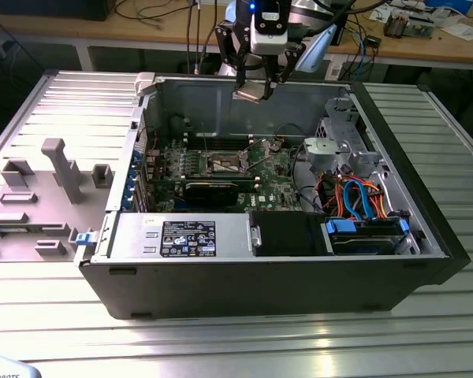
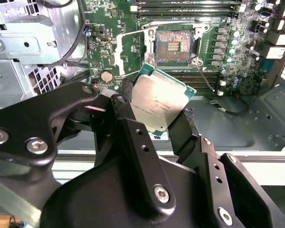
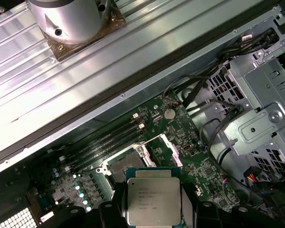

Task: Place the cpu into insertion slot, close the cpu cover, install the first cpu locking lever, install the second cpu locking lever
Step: 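Place the cpu into insertion slot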

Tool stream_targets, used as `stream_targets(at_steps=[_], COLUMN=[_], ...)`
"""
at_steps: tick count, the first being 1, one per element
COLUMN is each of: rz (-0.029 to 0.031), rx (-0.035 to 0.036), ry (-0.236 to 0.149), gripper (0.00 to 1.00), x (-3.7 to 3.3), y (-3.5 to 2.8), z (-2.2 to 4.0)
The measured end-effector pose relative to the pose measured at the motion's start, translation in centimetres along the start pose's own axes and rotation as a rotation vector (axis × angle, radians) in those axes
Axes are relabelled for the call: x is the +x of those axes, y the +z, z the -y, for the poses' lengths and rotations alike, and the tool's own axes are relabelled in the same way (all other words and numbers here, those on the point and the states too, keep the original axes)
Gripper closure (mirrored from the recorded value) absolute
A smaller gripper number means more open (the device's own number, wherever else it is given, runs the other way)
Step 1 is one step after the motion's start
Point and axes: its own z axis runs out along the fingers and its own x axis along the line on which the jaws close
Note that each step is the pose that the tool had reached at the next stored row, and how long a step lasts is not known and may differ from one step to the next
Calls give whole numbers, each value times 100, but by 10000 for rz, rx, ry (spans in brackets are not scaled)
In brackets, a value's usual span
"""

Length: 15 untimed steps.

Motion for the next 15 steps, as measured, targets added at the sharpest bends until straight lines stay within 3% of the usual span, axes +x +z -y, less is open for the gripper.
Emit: stream_targets(at_steps=[6,15], rz=[30,33], rx=[-7,-8], ry=[341,371], gripper=[46,46], x=[2,2], y=[1,2], z=[1,1])
